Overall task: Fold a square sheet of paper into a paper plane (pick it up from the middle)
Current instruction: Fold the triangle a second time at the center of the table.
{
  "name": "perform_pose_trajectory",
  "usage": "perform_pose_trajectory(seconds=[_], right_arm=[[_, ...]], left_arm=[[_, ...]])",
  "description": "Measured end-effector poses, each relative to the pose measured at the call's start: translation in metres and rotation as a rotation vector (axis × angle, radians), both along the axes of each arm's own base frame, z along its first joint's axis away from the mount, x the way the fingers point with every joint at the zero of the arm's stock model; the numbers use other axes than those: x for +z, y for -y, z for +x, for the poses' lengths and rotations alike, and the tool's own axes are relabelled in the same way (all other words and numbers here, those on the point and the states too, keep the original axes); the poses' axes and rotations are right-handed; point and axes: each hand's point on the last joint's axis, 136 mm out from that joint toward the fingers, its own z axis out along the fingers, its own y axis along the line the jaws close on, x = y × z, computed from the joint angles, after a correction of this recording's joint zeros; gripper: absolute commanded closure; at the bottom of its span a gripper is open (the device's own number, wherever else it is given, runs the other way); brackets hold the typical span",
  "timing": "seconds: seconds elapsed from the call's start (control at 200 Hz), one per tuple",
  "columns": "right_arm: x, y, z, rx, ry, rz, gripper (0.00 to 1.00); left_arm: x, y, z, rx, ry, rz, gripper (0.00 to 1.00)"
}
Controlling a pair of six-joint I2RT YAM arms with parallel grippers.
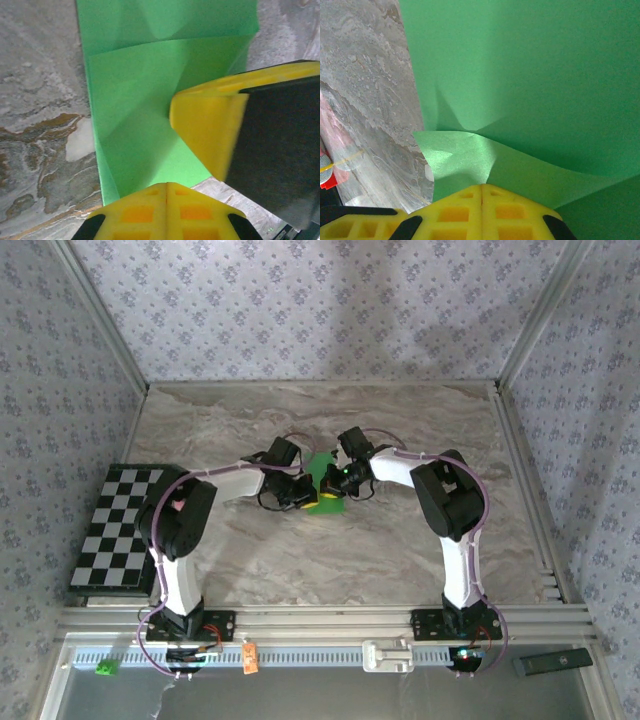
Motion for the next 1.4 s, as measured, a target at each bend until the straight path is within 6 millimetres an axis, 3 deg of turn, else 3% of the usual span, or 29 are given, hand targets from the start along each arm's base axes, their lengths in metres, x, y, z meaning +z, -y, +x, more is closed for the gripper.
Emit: perform_pose_trajectory(seconds=[0.775,0.98,1.099,1.399], right_arm=[[0.005,0.001,0.006,-0.009,0.010,-0.005,0.96],[0.023,0.001,0.009,-0.008,0.066,-0.004,0.97],[0.029,-0.001,0.004,0.012,0.099,-0.012,0.98],[0.016,-0.009,-0.016,0.060,0.085,-0.043,0.98]], left_arm=[[-0.015,-0.011,-0.002,0.032,-0.006,0.054,1.00],[-0.016,-0.011,-0.002,0.044,-0.012,0.046,1.00],[-0.016,-0.010,-0.002,0.055,-0.019,0.037,1.00],[-0.016,-0.009,-0.001,0.076,-0.026,0.017,1.00]])
